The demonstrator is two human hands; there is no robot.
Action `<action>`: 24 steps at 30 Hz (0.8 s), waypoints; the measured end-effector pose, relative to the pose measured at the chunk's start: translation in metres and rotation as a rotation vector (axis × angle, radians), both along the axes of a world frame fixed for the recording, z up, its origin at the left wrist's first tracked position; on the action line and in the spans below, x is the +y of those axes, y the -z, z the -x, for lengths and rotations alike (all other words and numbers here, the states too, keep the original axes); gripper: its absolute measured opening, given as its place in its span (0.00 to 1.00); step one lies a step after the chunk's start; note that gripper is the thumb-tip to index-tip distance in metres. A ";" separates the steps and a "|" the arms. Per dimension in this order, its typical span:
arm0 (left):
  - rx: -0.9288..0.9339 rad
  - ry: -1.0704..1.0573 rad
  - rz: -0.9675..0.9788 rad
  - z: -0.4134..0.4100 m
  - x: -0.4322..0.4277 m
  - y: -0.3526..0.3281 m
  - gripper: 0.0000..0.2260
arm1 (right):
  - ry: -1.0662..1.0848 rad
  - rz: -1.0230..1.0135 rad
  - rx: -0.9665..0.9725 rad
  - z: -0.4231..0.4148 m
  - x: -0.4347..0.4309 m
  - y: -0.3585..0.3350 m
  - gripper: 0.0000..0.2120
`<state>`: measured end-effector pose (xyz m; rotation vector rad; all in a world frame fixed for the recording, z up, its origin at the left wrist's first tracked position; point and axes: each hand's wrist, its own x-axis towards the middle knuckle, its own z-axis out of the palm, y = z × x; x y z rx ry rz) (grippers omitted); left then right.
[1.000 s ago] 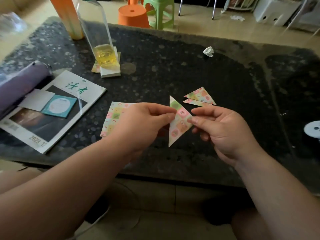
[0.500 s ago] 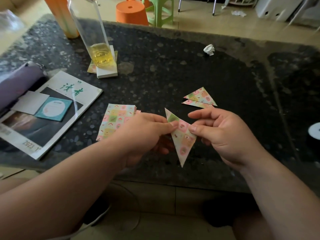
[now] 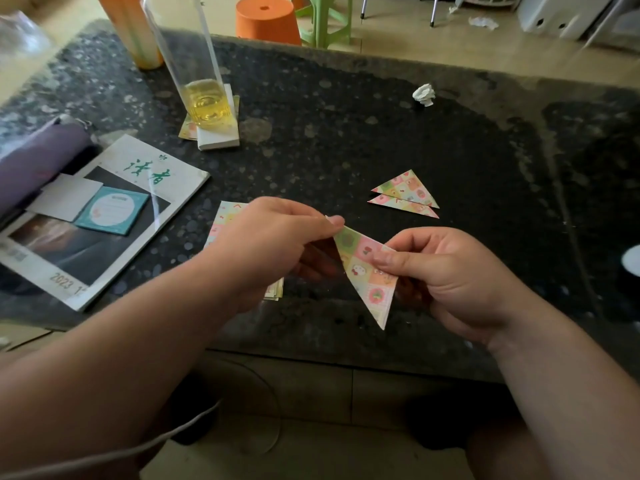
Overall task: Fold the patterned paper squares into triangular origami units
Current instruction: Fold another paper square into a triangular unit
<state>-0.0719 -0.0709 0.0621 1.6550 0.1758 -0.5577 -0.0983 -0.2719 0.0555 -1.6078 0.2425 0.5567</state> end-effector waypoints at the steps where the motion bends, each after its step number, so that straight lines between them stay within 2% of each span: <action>1: -0.012 -0.004 0.004 -0.001 0.002 -0.001 0.11 | -0.010 -0.003 0.001 0.000 -0.001 -0.001 0.09; 4: -0.050 -0.026 0.007 0.000 0.003 0.001 0.11 | -0.023 -0.026 0.012 -0.001 -0.002 -0.002 0.06; 9: -0.080 -0.164 0.053 0.000 0.002 0.006 0.11 | 0.079 -0.097 0.045 -0.004 -0.001 0.002 0.03; 12: -0.012 -0.258 0.135 0.001 -0.002 0.008 0.09 | 0.087 -0.112 0.056 -0.004 0.000 0.003 0.07; 14: 0.060 -0.321 0.239 0.002 -0.006 0.010 0.06 | 0.105 -0.088 0.058 -0.004 0.001 0.005 0.08; 16: 0.106 -0.349 0.295 0.004 -0.009 0.013 0.04 | 0.146 -0.049 0.067 -0.005 0.002 0.006 0.04; 21: 0.109 -0.312 0.255 0.006 -0.011 0.017 0.06 | 0.138 0.030 0.038 -0.008 0.001 0.009 0.03; 24: 0.056 -0.402 0.251 0.005 -0.011 0.018 0.09 | 0.162 0.057 -0.014 -0.010 -0.002 0.012 0.04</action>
